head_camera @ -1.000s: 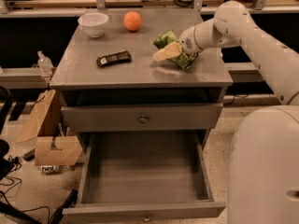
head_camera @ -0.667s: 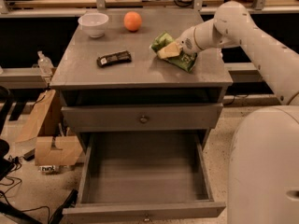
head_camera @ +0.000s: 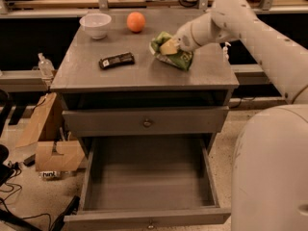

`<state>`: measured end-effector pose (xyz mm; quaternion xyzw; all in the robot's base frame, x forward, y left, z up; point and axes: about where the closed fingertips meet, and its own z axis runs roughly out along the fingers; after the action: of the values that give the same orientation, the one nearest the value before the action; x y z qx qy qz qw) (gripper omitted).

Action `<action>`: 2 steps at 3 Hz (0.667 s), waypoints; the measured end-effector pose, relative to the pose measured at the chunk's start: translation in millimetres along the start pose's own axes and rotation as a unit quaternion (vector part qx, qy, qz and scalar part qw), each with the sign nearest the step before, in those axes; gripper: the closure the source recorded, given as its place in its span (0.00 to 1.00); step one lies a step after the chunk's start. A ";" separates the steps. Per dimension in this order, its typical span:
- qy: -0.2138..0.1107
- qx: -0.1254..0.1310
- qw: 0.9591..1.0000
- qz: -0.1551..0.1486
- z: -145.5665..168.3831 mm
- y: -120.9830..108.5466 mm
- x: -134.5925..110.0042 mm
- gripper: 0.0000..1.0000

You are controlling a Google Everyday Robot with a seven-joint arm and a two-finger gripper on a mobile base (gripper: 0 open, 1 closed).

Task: Place green jalapeno chip bag into middle drawer

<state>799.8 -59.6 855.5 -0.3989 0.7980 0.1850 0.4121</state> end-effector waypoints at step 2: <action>0.030 0.010 0.996 -0.085 -52.3 109.3 -70.2 1.00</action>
Offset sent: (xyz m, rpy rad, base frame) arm -0.1390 0.0903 0.1135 -0.2298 -0.1047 0.1022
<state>710.9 8.8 939.3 -0.4666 0.7748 0.1290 0.4066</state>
